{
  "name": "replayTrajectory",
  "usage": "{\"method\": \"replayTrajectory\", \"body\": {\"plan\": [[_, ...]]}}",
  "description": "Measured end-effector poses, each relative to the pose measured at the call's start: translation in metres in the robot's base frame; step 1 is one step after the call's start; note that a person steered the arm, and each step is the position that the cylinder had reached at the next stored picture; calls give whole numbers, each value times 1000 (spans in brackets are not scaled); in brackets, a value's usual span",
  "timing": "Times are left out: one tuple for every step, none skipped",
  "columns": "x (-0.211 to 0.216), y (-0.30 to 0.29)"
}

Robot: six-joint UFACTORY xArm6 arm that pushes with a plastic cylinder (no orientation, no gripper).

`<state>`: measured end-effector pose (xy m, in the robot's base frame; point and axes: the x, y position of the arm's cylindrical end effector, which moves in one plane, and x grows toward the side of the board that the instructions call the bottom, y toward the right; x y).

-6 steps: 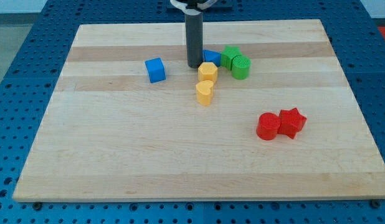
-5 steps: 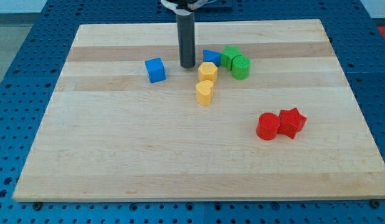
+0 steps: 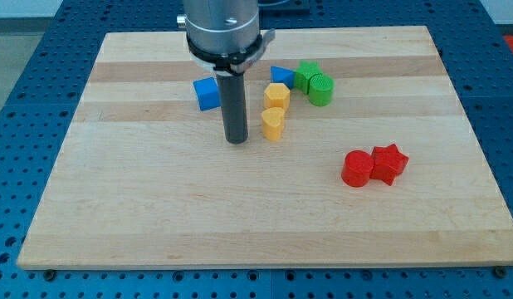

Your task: Push yellow heart towards yellow hexagon

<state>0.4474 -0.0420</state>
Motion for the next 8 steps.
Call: {"method": "replayTrajectory", "body": {"plan": [[0, 12], [-3, 25], [-4, 34], [-4, 38], [-4, 40], [-4, 57], [-4, 70], [-4, 72]]}}
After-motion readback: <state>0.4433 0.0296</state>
